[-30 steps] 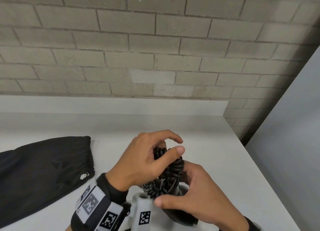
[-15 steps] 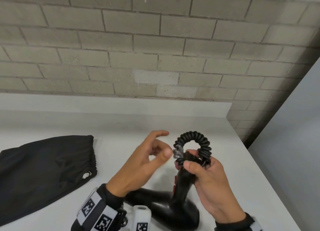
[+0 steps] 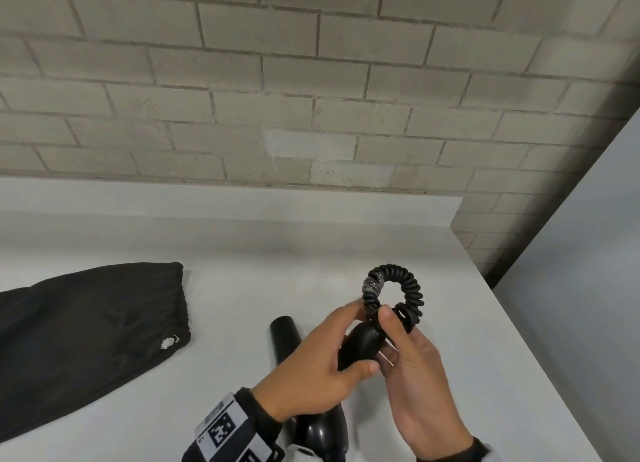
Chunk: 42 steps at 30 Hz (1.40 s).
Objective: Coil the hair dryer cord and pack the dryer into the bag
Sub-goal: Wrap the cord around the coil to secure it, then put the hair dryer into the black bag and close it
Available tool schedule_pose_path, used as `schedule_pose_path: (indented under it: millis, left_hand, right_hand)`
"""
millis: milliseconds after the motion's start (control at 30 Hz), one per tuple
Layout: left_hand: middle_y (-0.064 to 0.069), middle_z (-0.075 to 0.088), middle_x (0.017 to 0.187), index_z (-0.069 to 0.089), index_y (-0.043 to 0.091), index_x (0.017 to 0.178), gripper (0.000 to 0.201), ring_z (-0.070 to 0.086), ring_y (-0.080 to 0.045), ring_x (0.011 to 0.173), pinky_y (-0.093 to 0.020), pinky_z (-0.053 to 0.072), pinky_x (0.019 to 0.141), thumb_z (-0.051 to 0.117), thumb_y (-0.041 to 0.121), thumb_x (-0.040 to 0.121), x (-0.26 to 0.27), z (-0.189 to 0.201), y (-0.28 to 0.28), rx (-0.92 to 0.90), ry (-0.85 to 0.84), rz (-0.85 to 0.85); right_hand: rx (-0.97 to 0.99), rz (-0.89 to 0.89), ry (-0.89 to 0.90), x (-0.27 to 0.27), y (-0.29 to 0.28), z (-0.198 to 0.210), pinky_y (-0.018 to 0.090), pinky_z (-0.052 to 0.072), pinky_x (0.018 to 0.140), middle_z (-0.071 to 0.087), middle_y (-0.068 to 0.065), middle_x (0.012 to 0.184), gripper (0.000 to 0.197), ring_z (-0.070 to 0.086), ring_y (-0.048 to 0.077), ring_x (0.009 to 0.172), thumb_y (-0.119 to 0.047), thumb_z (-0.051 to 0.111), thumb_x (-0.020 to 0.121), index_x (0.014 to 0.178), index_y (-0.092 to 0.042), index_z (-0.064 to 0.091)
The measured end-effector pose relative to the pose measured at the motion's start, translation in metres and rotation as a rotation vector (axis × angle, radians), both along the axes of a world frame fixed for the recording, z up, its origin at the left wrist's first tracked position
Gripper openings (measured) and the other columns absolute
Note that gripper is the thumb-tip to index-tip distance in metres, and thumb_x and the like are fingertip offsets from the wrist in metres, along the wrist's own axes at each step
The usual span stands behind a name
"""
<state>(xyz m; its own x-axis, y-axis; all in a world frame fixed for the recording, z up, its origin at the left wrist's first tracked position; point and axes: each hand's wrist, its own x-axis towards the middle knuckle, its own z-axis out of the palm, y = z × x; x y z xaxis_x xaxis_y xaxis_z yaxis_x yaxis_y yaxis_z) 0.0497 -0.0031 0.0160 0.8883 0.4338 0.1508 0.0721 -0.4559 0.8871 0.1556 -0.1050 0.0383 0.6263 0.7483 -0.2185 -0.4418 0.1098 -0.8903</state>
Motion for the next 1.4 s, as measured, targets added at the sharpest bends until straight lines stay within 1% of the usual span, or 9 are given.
schedule_pose_path:
  millis: [233,433,567,667,800,1000,1167,1267,1400]
  left_hand:
    - [0.012,0.064,0.12,0.049,0.031,0.133,0.043,0.06,-0.009,0.113,-0.032,0.048,0.1,0.064,0.031,0.093,0.005,-0.01,-0.002,-0.026,0.027,-0.006]
    - [0.009,0.068,0.111,0.058,0.031,0.123,0.039,0.064,-0.012,0.107,-0.04,0.051,0.098,0.068,0.038,0.086,0.004,-0.017,0.003,-0.163,0.043,0.026]
    - [0.004,0.071,0.105,0.064,0.027,0.115,0.035,0.067,-0.015,0.102,-0.044,0.05,0.099,0.073,0.034,0.082,0.004,-0.018,0.006,-0.239,0.056,0.025]
    - [-0.005,0.072,0.105,0.068,0.021,0.11,0.03,0.068,-0.022,0.102,-0.049,0.05,0.098,0.074,0.028,0.081,0.003,-0.013,0.008,-0.284,0.096,-0.025]
    - [-0.014,0.071,0.098,0.068,0.014,0.1,0.021,0.064,-0.017,0.086,-0.047,0.053,0.09,0.069,0.02,0.08,0.004,-0.002,0.005,-0.261,0.189,-0.145]
    - [0.0,0.065,0.08,0.065,0.012,0.097,0.015,0.055,-0.007,0.07,-0.027,0.048,0.069,0.068,0.011,0.083,0.011,0.006,-0.001,-0.165,0.316,-0.205]
    - [0.01,0.062,0.095,0.057,0.02,0.112,0.039,0.056,-0.004,0.076,-0.031,0.053,0.08,0.075,0.04,0.083,0.006,0.001,0.002,0.059,0.436,-0.145]
    - [0.015,0.058,0.122,0.048,0.029,0.134,0.059,0.059,-0.005,0.104,-0.03,0.052,0.093,0.07,0.053,0.084,-0.009,0.003,0.01,0.159,0.516,-0.139]
    - [0.018,0.063,0.115,0.058,0.033,0.125,0.045,0.061,0.0,0.104,-0.022,0.05,0.093,0.071,0.048,0.085,-0.047,0.013,0.03,0.112,0.322,0.029]
  right_hand:
    - [-0.237,0.177,-0.159,0.015,-0.015,-0.011,0.037,0.046,0.082,0.074,0.01,0.104,0.054,0.066,0.021,0.089,-0.061,0.062,0.074,0.101,-0.016,0.077]
    - [-0.381,0.074,-0.446,0.025,-0.024,-0.025,0.023,0.047,0.069,0.068,-0.001,0.093,0.054,0.063,0.014,0.082,-0.061,0.081,0.059,0.093,-0.022,0.067]
    - [-0.061,-0.394,-1.302,0.025,-0.033,-0.026,0.016,0.039,0.084,0.049,0.0,0.099,0.038,0.052,0.015,0.092,-0.025,0.074,0.072,0.095,-0.022,0.044]
    - [0.09,-0.13,-1.923,0.025,-0.034,-0.036,0.034,0.039,0.1,0.05,0.01,0.119,0.034,0.051,0.027,0.113,-0.013,0.064,0.076,0.108,-0.015,0.052]
    - [-0.165,0.207,-2.431,0.036,-0.034,-0.048,0.058,0.022,0.111,0.055,0.016,0.133,0.041,0.039,0.036,0.131,-0.007,0.026,0.097,0.129,-0.01,0.052]
    - [-0.306,0.204,-2.446,0.028,-0.024,-0.039,0.049,0.029,0.11,0.062,0.008,0.091,0.036,0.059,0.025,0.079,-0.003,0.031,0.087,0.107,-0.006,0.06]
    - [-0.416,0.347,-2.362,0.036,-0.02,-0.048,0.042,0.033,0.093,0.06,0.004,0.076,0.042,0.055,0.022,0.052,-0.007,0.048,0.061,0.101,-0.011,0.062]
    - [-0.513,0.472,-2.303,0.039,-0.026,-0.056,0.04,0.033,0.076,0.057,0.002,0.072,0.041,0.05,0.022,0.043,-0.009,0.065,0.056,0.096,-0.016,0.063]
    - [-0.603,0.538,-2.205,0.044,-0.034,-0.059,0.036,0.037,0.059,0.057,-0.001,0.072,0.042,0.048,0.021,0.04,-0.02,0.075,0.053,0.091,-0.022,0.06]
